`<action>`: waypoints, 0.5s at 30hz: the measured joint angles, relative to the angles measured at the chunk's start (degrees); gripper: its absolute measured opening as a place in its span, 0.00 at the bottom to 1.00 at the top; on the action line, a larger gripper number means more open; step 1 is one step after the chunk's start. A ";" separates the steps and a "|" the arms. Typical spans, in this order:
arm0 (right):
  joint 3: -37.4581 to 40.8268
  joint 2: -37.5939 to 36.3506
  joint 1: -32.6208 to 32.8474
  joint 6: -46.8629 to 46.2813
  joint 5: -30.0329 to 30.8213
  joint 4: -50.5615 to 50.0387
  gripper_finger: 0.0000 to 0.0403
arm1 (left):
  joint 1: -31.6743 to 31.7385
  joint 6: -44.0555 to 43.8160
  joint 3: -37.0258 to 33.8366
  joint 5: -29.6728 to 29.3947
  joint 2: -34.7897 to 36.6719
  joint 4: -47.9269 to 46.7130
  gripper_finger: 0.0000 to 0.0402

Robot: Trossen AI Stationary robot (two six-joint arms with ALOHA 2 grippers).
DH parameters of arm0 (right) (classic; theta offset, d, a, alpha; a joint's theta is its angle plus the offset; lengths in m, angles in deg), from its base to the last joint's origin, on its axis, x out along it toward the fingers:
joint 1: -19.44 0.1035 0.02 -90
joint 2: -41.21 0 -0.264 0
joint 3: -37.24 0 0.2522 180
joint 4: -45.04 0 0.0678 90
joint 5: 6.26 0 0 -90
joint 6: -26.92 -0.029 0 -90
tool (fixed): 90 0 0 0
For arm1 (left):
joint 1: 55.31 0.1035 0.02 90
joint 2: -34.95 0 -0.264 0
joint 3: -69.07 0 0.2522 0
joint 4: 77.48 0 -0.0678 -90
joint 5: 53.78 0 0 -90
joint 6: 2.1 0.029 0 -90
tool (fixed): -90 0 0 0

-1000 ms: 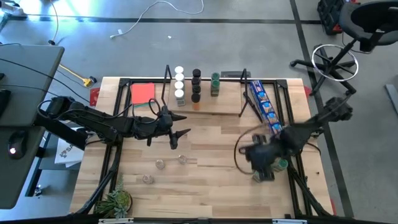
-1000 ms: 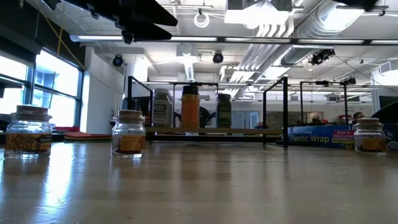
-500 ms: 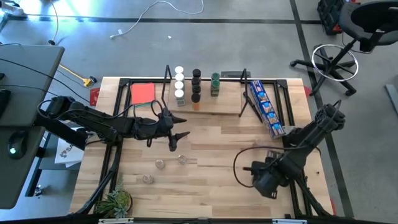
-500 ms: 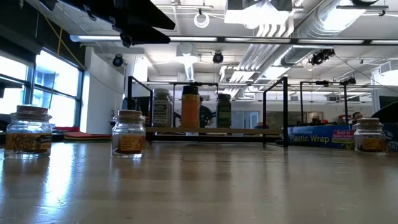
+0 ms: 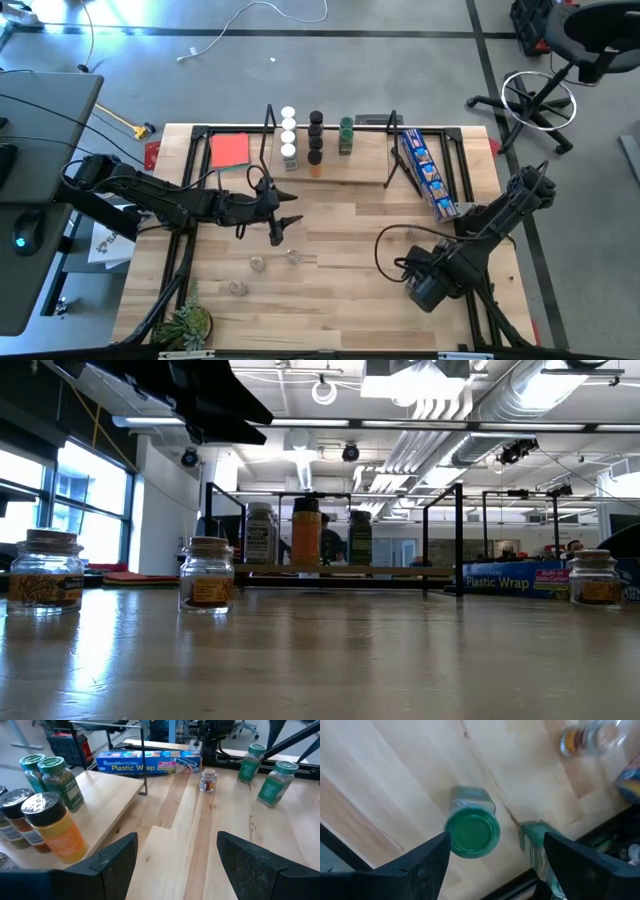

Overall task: Shelf spices
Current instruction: Put the green seasoning bottle on the shelf aligned with the other green seasoning bottles

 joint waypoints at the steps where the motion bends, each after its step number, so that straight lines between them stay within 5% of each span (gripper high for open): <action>1: 1.58 -0.45 -0.02 -0.29 -0.94 1.74 0.78 | -0.18 0.01 0.00 0.00 0.00 0.05 0.67; 7: 9.13 -3.07 0.00 -2.26 -2.98 13.89 0.78 | -1.23 -0.39 0.00 -0.38 0.00 -0.07 0.67; 15: 13.19 -2.81 -0.13 -1.69 -3.92 13.76 0.78 | -1.28 -1.45 0.00 -0.65 0.00 -0.07 0.67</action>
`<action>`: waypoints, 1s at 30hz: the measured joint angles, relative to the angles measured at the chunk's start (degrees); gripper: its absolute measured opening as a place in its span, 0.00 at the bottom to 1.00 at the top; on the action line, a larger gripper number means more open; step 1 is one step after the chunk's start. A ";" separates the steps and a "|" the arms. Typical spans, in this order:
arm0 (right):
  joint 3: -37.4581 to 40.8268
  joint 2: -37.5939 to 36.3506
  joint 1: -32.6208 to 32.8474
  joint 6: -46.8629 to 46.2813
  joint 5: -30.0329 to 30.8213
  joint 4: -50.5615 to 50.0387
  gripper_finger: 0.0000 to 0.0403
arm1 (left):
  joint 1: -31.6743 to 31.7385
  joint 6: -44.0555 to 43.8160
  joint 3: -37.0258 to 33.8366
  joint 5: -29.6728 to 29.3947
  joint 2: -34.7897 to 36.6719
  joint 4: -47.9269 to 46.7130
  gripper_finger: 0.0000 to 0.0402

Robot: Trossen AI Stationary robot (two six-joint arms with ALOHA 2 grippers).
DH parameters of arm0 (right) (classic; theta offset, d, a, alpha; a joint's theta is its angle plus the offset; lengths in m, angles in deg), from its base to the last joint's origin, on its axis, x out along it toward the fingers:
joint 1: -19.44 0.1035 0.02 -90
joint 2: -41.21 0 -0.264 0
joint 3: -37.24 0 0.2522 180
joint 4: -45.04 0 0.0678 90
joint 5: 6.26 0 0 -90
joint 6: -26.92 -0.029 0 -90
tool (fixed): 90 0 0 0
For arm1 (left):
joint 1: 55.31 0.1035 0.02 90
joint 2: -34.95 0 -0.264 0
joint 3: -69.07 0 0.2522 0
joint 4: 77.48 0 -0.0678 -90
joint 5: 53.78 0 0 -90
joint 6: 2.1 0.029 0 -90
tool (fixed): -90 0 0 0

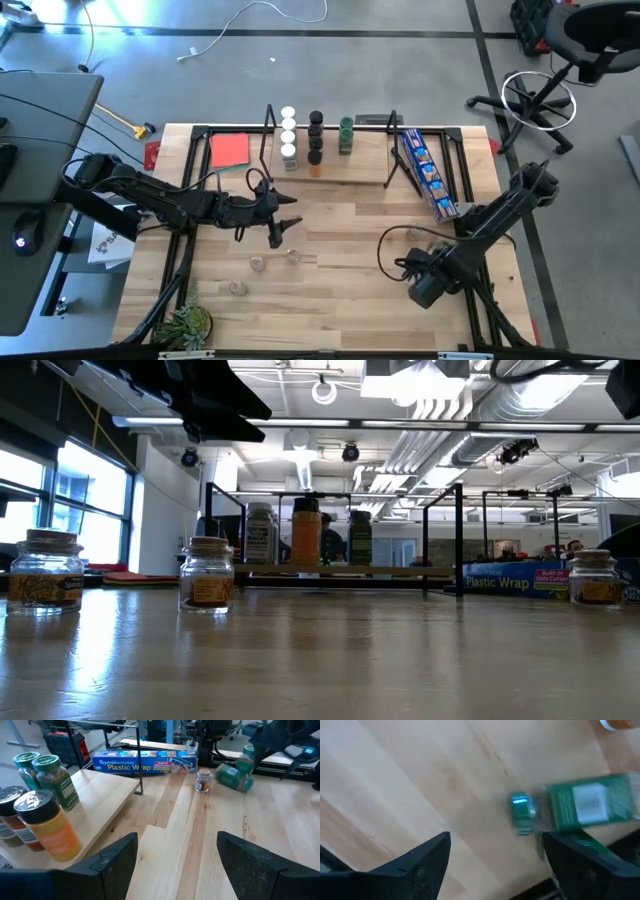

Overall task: Shelf spices
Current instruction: Put the green seasoning bottle on the shelf aligned with the other green seasoning bottles

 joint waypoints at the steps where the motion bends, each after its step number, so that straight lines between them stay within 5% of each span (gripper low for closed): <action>1: -0.21 -0.06 0.00 0.61 0.25 0.37 0.78 | 0.00 -0.04 0.00 0.00 0.00 0.00 0.67; 9: -0.25 0.35 -0.24 10.62 3.20 -2.26 0.78 | 0.00 -1.11 0.00 -0.01 0.00 0.02 0.67; 18: -5.90 0.00 -2.96 25.29 -3.85 -16.37 0.78 | 0.00 -1.51 0.00 0.07 0.00 0.02 0.67; 30: 4.47 -13.82 1.68 13.56 -6.01 -16.24 0.78 | 0.00 -1.52 0.00 0.19 0.00 0.00 0.67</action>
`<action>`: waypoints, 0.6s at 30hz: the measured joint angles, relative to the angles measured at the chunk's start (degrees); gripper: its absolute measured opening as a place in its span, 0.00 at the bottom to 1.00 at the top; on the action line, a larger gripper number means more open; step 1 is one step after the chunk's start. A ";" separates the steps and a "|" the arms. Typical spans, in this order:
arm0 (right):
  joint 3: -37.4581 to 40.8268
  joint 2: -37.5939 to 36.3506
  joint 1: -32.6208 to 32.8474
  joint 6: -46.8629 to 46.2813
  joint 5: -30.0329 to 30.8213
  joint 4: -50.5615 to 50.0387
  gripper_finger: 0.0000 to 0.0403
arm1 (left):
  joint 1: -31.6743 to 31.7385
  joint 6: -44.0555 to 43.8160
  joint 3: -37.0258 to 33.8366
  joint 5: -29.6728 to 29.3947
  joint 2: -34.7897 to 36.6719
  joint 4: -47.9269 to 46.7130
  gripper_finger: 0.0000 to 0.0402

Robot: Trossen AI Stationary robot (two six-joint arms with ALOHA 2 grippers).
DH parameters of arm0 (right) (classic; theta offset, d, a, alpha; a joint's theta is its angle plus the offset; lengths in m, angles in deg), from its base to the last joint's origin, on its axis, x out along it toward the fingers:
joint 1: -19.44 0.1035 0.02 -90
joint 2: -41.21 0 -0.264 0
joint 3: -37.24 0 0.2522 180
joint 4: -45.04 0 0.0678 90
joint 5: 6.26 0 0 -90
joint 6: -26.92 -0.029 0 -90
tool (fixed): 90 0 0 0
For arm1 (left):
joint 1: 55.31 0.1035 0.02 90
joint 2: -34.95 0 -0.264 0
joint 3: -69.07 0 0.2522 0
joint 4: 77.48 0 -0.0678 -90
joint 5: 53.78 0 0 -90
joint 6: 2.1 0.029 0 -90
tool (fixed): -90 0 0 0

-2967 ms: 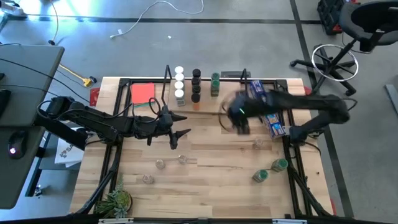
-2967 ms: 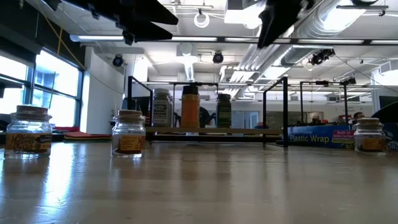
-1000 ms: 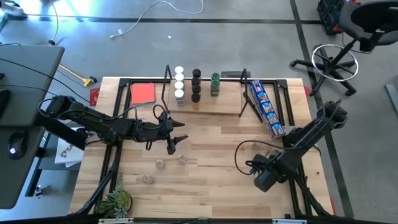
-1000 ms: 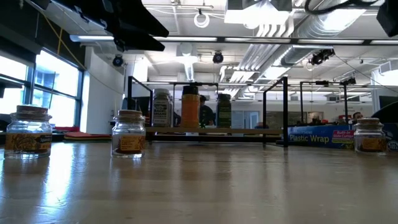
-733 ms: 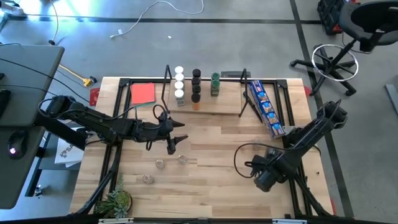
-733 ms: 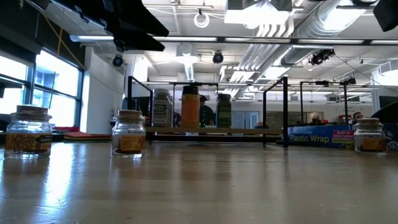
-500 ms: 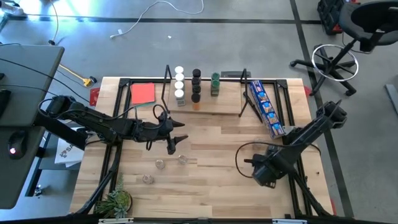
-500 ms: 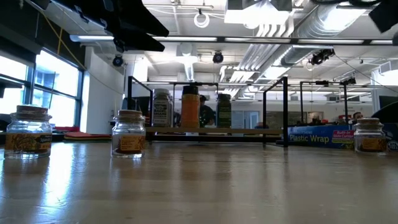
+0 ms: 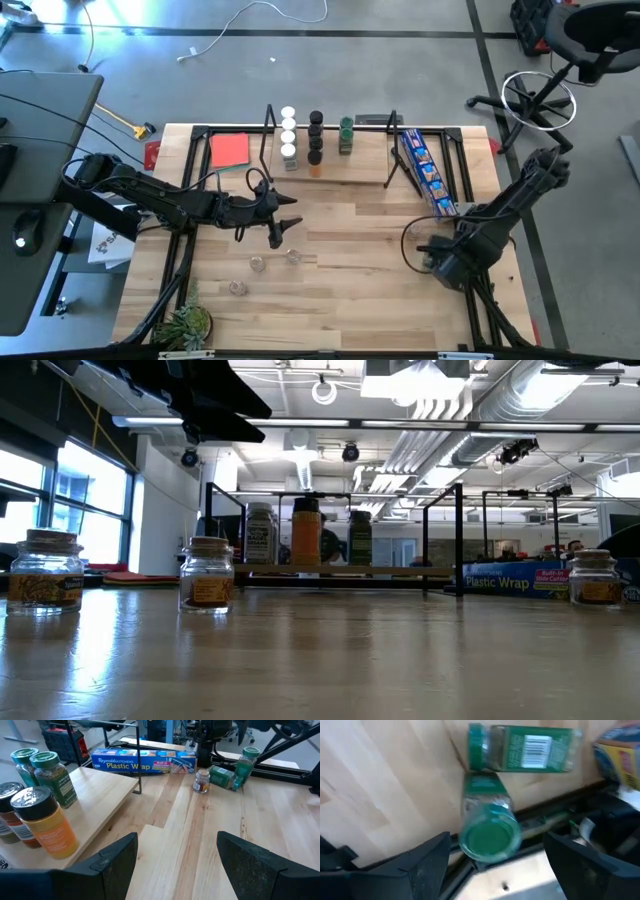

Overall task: Shelf spices
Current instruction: Put the green seasoning bottle on the shelf aligned with the other green seasoning bottles

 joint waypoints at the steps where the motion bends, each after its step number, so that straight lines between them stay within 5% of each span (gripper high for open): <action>1: 0.98 -0.45 0.00 -0.01 -0.12 1.10 0.78 | 0.00 0.02 0.00 0.01 0.00 -0.02 0.67; 11: 8.26 -0.83 0.00 0.40 -0.95 7.98 0.76 | 0.00 -0.02 0.00 0.03 0.00 -0.02 0.67; 18: 6.46 -0.80 -0.17 0.44 -2.26 8.86 0.46 | 0.00 -0.46 0.00 0.03 0.00 0.00 0.67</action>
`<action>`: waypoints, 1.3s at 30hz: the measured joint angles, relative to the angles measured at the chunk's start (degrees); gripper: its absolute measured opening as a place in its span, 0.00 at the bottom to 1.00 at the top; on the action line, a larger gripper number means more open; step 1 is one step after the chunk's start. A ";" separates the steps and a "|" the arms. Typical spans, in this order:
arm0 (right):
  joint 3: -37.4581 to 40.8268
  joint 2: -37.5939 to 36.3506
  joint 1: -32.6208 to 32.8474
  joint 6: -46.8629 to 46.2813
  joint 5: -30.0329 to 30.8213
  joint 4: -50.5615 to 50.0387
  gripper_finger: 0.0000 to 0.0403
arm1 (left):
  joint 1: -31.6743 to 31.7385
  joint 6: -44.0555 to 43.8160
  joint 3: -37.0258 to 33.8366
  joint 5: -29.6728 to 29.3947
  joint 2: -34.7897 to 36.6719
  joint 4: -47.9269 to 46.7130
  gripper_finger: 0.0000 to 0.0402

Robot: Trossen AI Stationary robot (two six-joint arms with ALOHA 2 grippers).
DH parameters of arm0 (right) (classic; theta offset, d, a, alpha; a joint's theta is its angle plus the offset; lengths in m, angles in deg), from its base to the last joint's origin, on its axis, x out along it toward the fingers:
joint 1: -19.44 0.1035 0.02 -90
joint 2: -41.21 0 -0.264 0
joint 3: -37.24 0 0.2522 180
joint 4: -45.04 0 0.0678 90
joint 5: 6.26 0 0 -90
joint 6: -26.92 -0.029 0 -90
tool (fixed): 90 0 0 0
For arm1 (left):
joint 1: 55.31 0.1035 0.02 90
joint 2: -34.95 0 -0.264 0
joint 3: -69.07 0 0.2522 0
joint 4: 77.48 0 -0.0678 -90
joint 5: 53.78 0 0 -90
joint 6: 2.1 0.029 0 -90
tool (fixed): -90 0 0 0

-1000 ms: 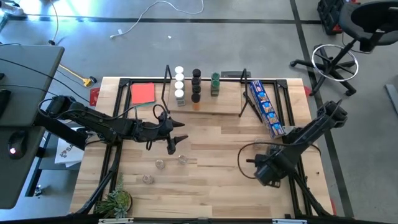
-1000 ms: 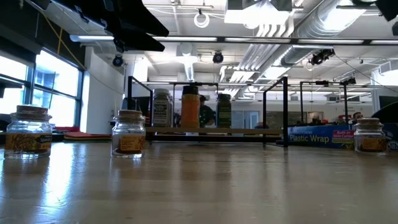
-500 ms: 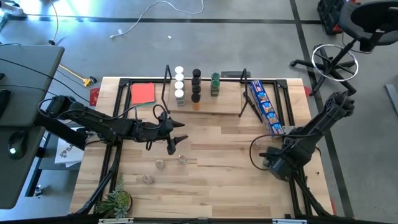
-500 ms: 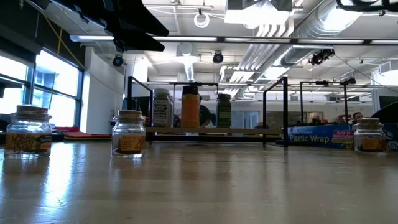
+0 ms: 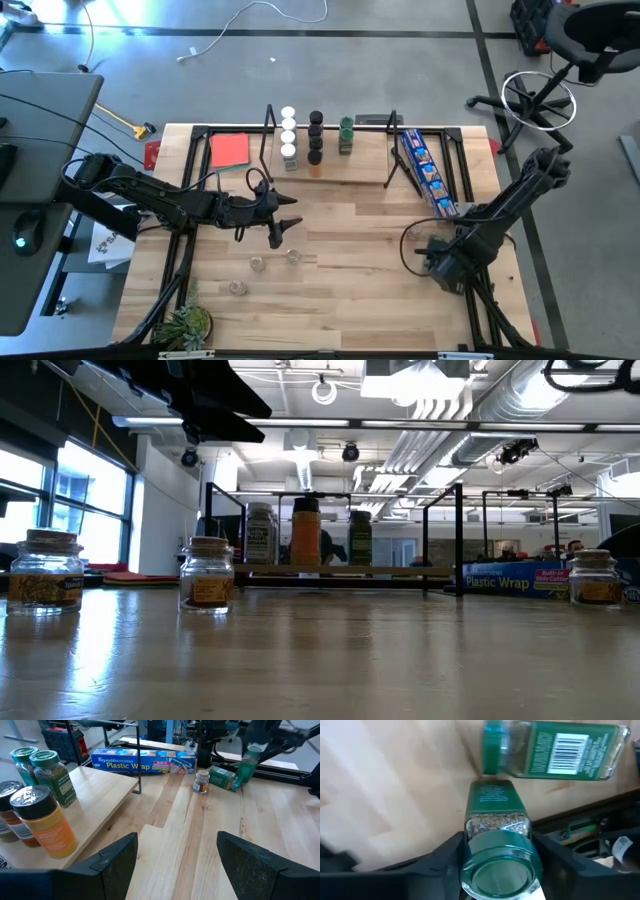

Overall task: Shelf spices
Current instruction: Put the green seasoning bottle on the shelf aligned with the other green seasoning bottles

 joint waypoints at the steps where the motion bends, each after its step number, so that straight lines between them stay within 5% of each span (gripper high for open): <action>1: -1.26 0.00 -0.34 -0.02 -0.43 -0.50 0.46 | 0.00 0.00 0.00 0.00 0.00 0.02 0.67; 9: -19.58 2.98 -7.73 1.52 -0.39 -7.02 0.46 | 0.00 -0.02 0.00 -0.02 0.00 0.36 0.67; 18: -41.03 24.21 -27.00 37.23 6.58 -10.62 0.46 | 0.00 -1.03 0.00 -0.07 0.00 0.42 0.67; 26: -47.20 39.59 -41.41 59.83 10.16 -5.55 0.46 | -2.34 -1.74 0.00 -0.11 0.00 -2.34 0.67; 39: -50.91 46.71 -49.60 70.10 10.94 3.24 0.46 | -4.31 -7.66 0.00 -3.76 0.00 -9.05 0.67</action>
